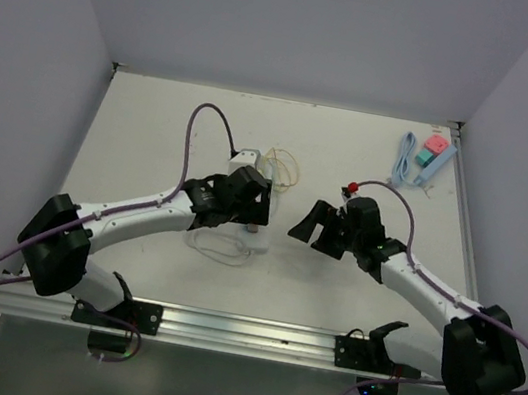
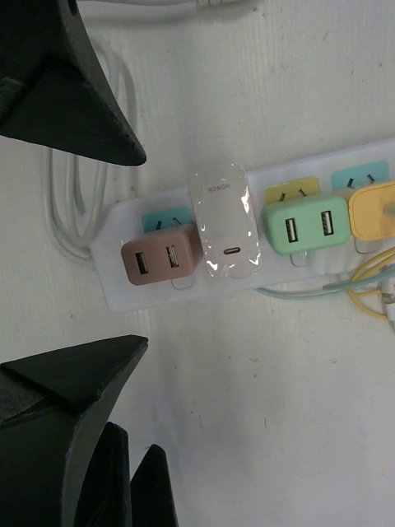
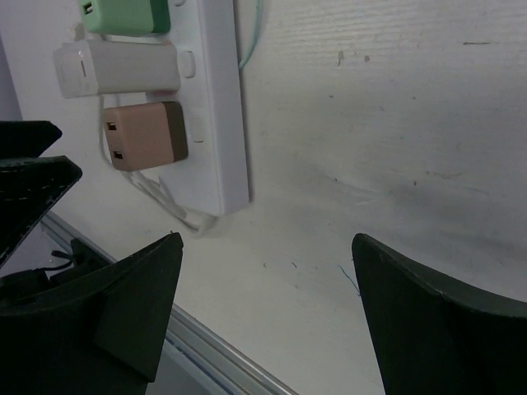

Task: Pull the plug off the socket

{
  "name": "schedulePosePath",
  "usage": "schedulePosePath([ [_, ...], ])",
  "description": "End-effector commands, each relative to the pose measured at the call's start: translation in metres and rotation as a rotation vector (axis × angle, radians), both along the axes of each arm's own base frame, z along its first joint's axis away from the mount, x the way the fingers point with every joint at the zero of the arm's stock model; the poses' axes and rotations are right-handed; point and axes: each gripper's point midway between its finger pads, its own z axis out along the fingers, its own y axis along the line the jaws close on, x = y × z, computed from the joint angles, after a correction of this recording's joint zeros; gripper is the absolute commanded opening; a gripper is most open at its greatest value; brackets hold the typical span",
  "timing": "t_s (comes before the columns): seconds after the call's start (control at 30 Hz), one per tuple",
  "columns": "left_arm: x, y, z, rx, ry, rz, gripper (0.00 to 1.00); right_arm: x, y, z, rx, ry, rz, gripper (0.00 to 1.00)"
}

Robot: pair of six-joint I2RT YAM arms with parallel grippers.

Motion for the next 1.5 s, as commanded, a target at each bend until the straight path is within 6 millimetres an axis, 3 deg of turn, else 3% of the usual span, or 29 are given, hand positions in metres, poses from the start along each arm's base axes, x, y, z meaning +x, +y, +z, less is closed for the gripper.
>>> schedulePosePath([
  [0.0, 0.012, -0.007, -0.001, -0.046, -0.009, -0.049, 0.85, 0.019, 0.033, 0.013, 0.123, -0.057, 0.034, 0.87],
  [0.2, 0.02, -0.011, -0.009, -0.052, 0.018, -0.064, 0.76, 0.033, 0.057, 0.007, 0.131, -0.045, 0.064, 0.83],
  [0.63, 0.012, -0.029, -0.035, -0.036, 0.117, -0.049, 0.58, 0.035, 0.063, -0.007, 0.11, -0.035, 0.115, 0.82],
  [0.73, 0.013, -0.029, -0.037, -0.033, 0.122, -0.036, 0.44, 0.034, 0.068, -0.011, 0.134, -0.017, 0.12, 0.81],
  [0.87, 0.009, -0.024, -0.039, -0.083, 0.131, -0.007, 0.19, 0.035, 0.078, -0.009, 0.186, -0.02, 0.125, 0.79],
  [1.0, 0.011, -0.018, -0.035, -0.157, 0.11, 0.017, 0.03, 0.034, 0.086, -0.011, 0.176, -0.023, 0.144, 0.79],
  [1.13, 0.01, -0.009, -0.032, -0.212, 0.091, 0.036, 0.0, 0.035, 0.089, -0.025, 0.178, 0.01, 0.133, 0.79],
  [1.47, 0.008, 0.009, -0.031, -0.385, 0.064, 0.064, 0.0, 0.039, 0.118, -0.028, 0.2, 0.005, 0.18, 0.79],
])
